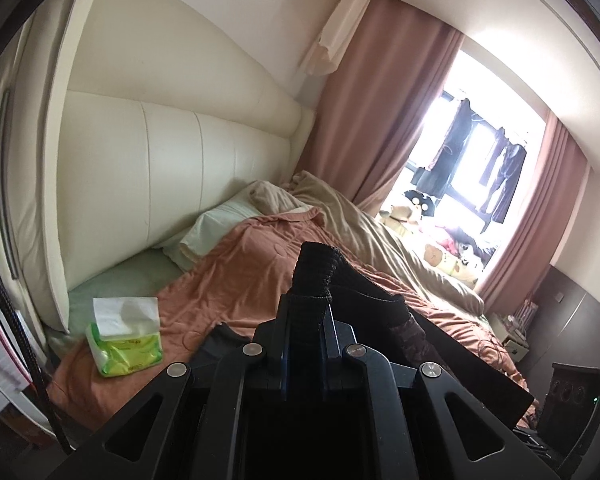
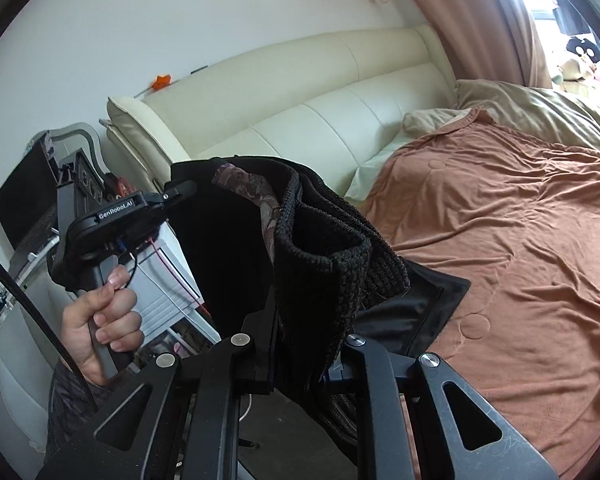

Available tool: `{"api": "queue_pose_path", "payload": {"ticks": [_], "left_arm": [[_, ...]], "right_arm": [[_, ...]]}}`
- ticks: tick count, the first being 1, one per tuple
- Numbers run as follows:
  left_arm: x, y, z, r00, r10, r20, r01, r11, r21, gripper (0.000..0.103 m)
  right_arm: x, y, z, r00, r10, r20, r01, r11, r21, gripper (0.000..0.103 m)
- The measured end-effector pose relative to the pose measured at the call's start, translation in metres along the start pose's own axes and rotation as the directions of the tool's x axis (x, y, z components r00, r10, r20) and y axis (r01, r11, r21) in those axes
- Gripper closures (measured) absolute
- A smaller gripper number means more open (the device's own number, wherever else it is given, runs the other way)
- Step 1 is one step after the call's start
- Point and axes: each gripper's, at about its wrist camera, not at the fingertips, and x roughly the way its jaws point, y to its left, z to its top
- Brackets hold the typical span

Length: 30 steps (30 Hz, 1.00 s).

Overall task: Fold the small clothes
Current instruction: 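Lift the folded black shirt with both grippers and carry it toward the headboard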

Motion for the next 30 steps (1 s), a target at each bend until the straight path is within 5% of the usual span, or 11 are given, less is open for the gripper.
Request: {"api": "queue_pose_path", "payload": {"ticks": [13,30], "left_arm": [[0.106,0.04,0.004,0.99,0.125,-0.062,-0.124,0.992,0.023,0.092],[0.27,0.075,-0.035,0.949,0.218,-0.228,-0.209,0.976,0.064,0.091]], "right_arm": [[0.099,-0.029,0.037,0.996,-0.024,-0.08,0.028,0.999,0.043,0.092],[0.218,-0.115,0.046,0.974,-0.093,-0.207,0.126,0.98,0.151,0.091]]}}
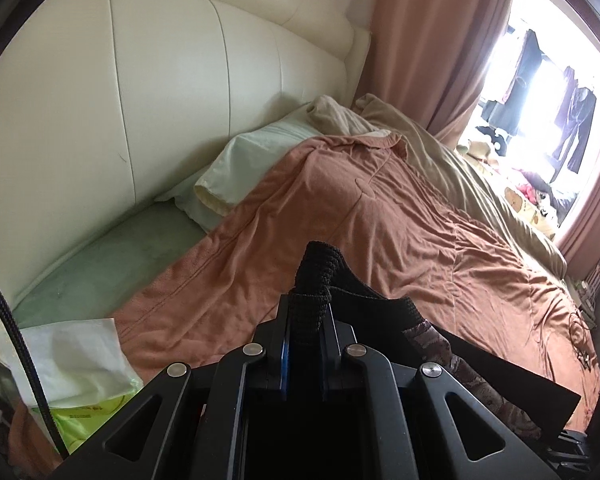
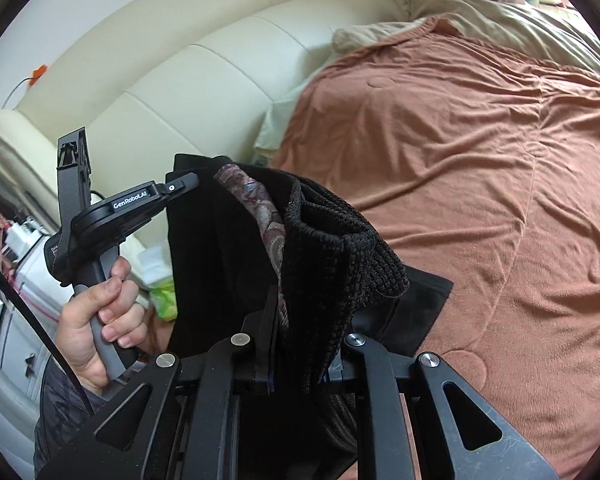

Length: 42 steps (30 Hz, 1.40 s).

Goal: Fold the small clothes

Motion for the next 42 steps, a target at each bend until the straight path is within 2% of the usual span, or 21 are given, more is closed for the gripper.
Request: {"api": "queue_pose_path", "payload": {"ticks": [2,3,4,6,8,18,21,23,24,25,27,28,29,32,39,42], "left_arm": [[0.02,0.0,-0.003,0.999,0.027,-0.039,-0.027,1.0,0.001,0.088],[0.029,0.0,-0.005,0.995,0.073,-0.062,-0.073,0.997,0.005,0.08],[0.035,0.001,-0.007,0.991,0.11,-0.079,-0.11,0.994,0.008,0.076],[0.037,0.004,-0.016,0.989,0.116,-0.086,-0.116,0.993,0.008,0.064],[0.031,0.007,-0.025,0.991,0.104,-0.09,-0.104,0.995,0.002,0.054],[-0.018,-0.006,-0.071,0.989,0.082,-0.121,-0.084,0.996,-0.013,0.053],[-0.041,-0.014,-0.087,0.991,0.08,-0.107,-0.084,0.996,-0.035,0.044],[-0.057,-0.02,-0.096,0.993,0.069,-0.098,-0.074,0.996,-0.048,0.04],[-0.065,-0.024,-0.101,0.993,0.069,-0.093,-0.074,0.996,-0.048,0.035],[-0.073,-0.028,-0.105,0.994,0.067,-0.084,-0.071,0.996,-0.047,0.032],[-0.089,-0.035,-0.114,0.996,0.062,-0.06,-0.064,0.997,-0.043,0.008],[-0.098,-0.039,-0.118,0.997,0.066,-0.049,-0.068,0.997,-0.044,0.003],[-0.108,-0.043,-0.122,0.997,0.065,-0.032,-0.066,0.997,-0.047,0.0],[-0.132,-0.056,-0.131,1.0,0.022,-0.009,-0.023,0.998,-0.063,0.0],[-0.196,-0.102,-0.153,0.999,-0.007,0.04,0.01,0.998,-0.065,0.0],[-0.22,-0.124,-0.163,0.998,-0.023,0.057,0.026,0.998,-0.052,0.0]], "right_arm": [[0.014,-0.008,0.002,0.997,-0.076,-0.01,0.076,0.997,0.02,0.087],[0.021,-0.012,0.002,0.991,-0.135,-0.021,0.135,0.991,0.014,0.078],[0.029,-0.017,0.003,0.979,-0.2,-0.039,0.2,0.98,0.009,0.062],[0.033,-0.029,0.002,0.971,-0.23,-0.063,0.233,0.972,0.044,0.046],[0.029,-0.037,0.0,0.975,-0.213,-0.071,0.217,0.974,0.065,0.046],[-0.003,-0.029,-0.015,0.976,-0.178,-0.122,0.187,0.98,0.064,0.046],[-0.022,-0.02,-0.016,0.978,-0.17,-0.124,0.176,0.983,0.047,0.046],[-0.039,-0.014,-0.017,0.981,-0.156,-0.114,0.161,0.986,0.038,0.035],[-0.046,-0.014,-0.018,0.984,-0.143,-0.107,0.147,0.989,0.033,0.023],[-0.055,-0.016,-0.02,0.986,-0.135,-0.094,0.137,0.991,0.015,0.017],[-0.078,-0.011,-0.027,0.986,-0.151,-0.071,0.15,0.988,-0.027,0.012],[-0.087,-0.016,-0.031,0.987,-0.149,-0.066,0.147,0.989,-0.031,0.004],[-0.1,-0.014,-0.037,0.985,-0.163,-0.06,0.161,0.986,-0.038,0.0],[-0.136,-0.017,-0.05,0.981,-0.192,-0.036,0.191,0.981,-0.042,0.0],[-0.218,-0.015,-0.081,0.98,-0.196,0.025,0.196,0.981,-0.003,0.0],[-0.251,-0.014,-0.096,0.973,-0.225,0.042,0.226,0.974,-0.015,0.0]]}}
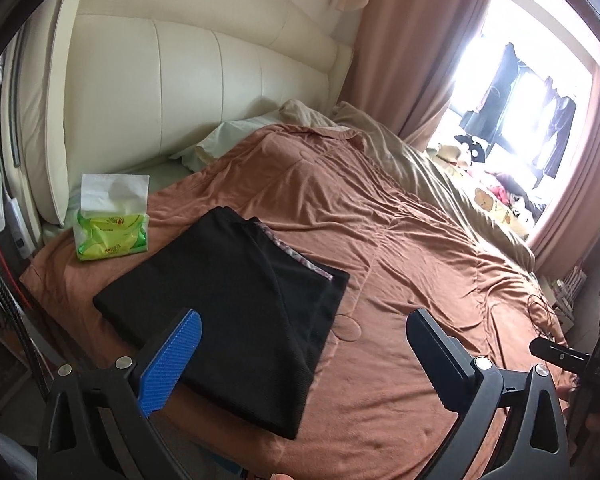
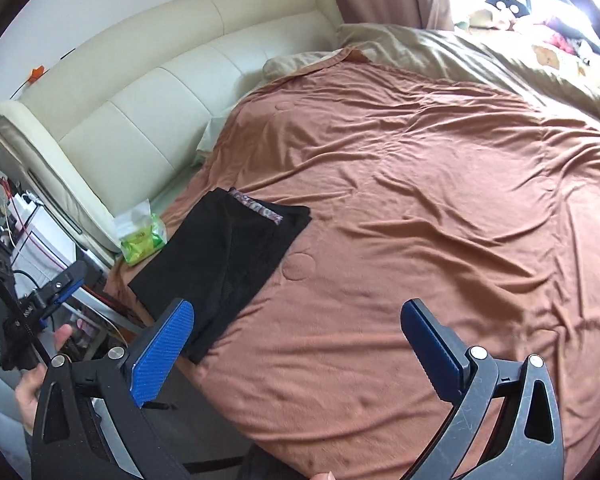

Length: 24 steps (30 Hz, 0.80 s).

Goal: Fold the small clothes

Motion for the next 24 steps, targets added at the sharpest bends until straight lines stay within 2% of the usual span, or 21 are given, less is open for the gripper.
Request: {"api": "queue_pose_path", "payload": {"ticks": [5,8,14,24], "left_arm": [[-0.031,-0.037,-0.022,1.0,-0.003,-0.002,0.003,0.999,0.05,0.0],[-0.049,-0.058,-0.037,1.0,-0.029,-0.005,0.03,0.998,0.064,0.0],[-0.082,-0.091,-0.067,0.999,-0.049,0.009,0.048,0.993,0.112,0.0],[-0.131,-0.128,-0.109,0.997,-0.054,0.064,0.041,0.982,0.186,0.0]], "right_arm": [[-0.058,-0.009,-0.03,0.999,-0.011,0.032,0.011,1.0,-0.006,0.0],[-0.091,-0.015,-0.048,0.998,-0.015,0.054,0.015,1.0,-0.008,0.0],[-0.152,-0.024,-0.087,0.992,-0.035,0.124,0.036,0.999,-0.012,0.0],[-0.212,-0.019,-0.156,0.975,-0.061,0.216,0.077,0.995,-0.069,0.0]]}}
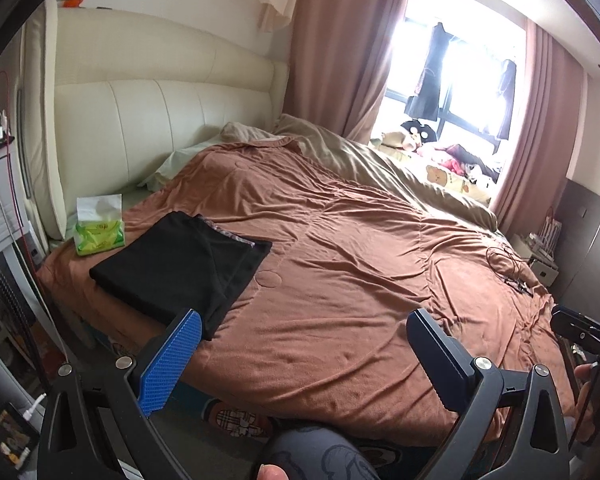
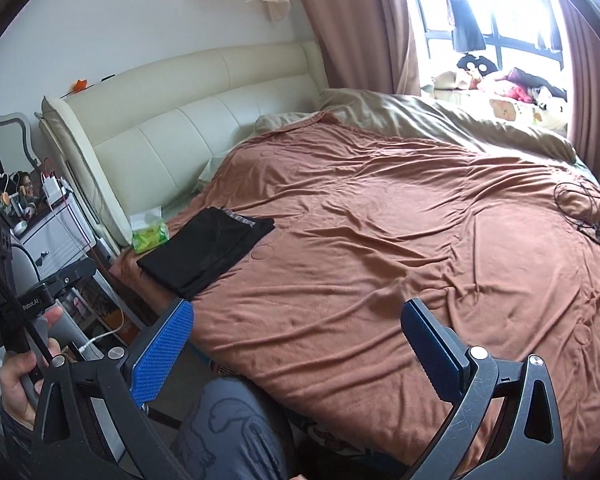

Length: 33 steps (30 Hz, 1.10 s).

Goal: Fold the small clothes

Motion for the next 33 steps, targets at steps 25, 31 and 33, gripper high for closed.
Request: {"api": "queue_pose_path", "payload": {"ticks": [25,31,33], "left_arm": [[-0.074,-0.051,-0.103,0.996,-0.06,0.066,0.051,0.99,0.131,0.0],[-0.082,-0.05,-0.119,0.996,-0.067,0.064,0.057,0.988,0.144,0.0],[-0.084,-0.048,-0.122,0.996,-0.065,0.068,0.055,0.989,0.137,0.0]], "right_arm": [[-0.099,-0.011,-0.121,0.991,-0.068,0.118,0.068,0.998,0.01,0.0],[-0.106,-0.007,-0.131,0.99,-0.074,0.117,0.073,0.997,0.009,0.0],[-0.109,-0.007,-0.135,0.988,-0.08,0.131,0.078,0.997,0.019,0.0]]}}
